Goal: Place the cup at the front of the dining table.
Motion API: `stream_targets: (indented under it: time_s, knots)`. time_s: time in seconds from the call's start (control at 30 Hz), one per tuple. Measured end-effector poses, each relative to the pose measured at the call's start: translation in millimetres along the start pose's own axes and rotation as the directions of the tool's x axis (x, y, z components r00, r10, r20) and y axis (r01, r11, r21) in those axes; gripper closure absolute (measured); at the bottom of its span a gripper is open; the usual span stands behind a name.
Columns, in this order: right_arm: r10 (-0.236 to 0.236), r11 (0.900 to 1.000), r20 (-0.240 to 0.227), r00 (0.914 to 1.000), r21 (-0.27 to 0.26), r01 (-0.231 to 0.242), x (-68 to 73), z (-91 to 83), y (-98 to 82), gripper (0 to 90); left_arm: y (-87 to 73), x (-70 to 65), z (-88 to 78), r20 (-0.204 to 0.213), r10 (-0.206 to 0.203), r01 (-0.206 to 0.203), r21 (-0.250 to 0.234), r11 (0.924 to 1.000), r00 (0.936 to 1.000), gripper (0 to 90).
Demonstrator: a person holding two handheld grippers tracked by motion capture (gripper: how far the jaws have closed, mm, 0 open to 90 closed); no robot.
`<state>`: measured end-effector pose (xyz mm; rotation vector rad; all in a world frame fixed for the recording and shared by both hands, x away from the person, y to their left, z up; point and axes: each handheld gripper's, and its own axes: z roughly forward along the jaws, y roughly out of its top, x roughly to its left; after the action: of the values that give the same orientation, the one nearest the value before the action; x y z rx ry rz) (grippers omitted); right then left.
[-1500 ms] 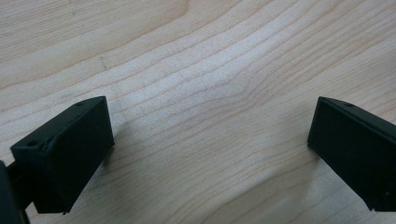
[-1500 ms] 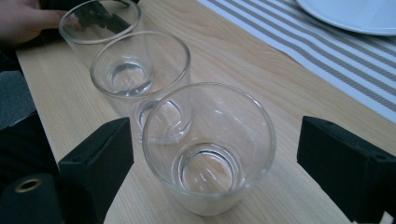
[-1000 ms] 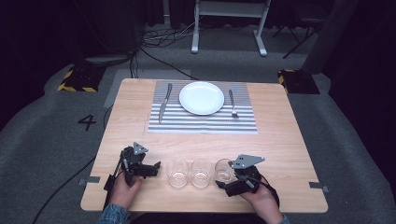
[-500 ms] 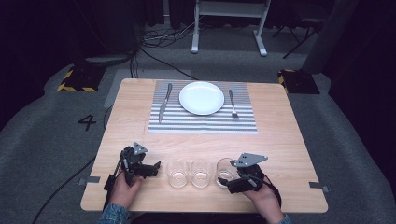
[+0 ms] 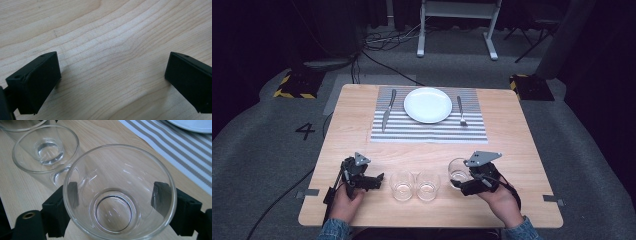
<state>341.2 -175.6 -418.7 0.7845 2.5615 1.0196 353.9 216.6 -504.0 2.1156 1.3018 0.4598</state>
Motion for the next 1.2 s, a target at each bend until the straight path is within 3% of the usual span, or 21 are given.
stream_targets:
  time_s: [0.23, 0.5, 0.67, 0.83, 1.2]
  knots:
    - [-0.004, 1.0, 0.018, 0.9998, 0.026, 0.003, -12.8, -8.2, 15.6, 19.3, 0.0, -0.1, 0.1, 0.002, -0.002, 0.002, 0.0, 1.0, 1.0, 0.3]
    - [0.052, 0.999, 0.015, 0.9985, 0.013, -0.052, -28.3, -10.1, 30.5, 19.3, 0.0, 0.1, 0.0, 0.001, 0.0, 0.0, 0.0, 1.0, 1.0, 0.3]
    - [0.09, 0.996, 0.017, 0.9958, 0.001, -0.09, -45.0, -10.0, 43.1, 19.3, 0.1, 0.0, 0.3, 0.002, -0.003, 0.003, -0.001, 1.0, 1.0, 0.3]
    - [0.087, 0.996, 0.041, 0.9953, 0.001, -0.087, -53.3, -9.5, 58.9, 19.3, 0.1, 0.0, 0.3, 0.002, -0.003, 0.003, -0.001, 1.0, 1.0, 0.3]
    - [0.079, 0.997, 0.041, 0.996, 0.013, -0.079, -62.4, 4.1, 94.5, 19.3, 0.1, 0.0, 0.1, -0.001, -0.002, 0.002, 0.0, 1.0, 1.0, 0.4]
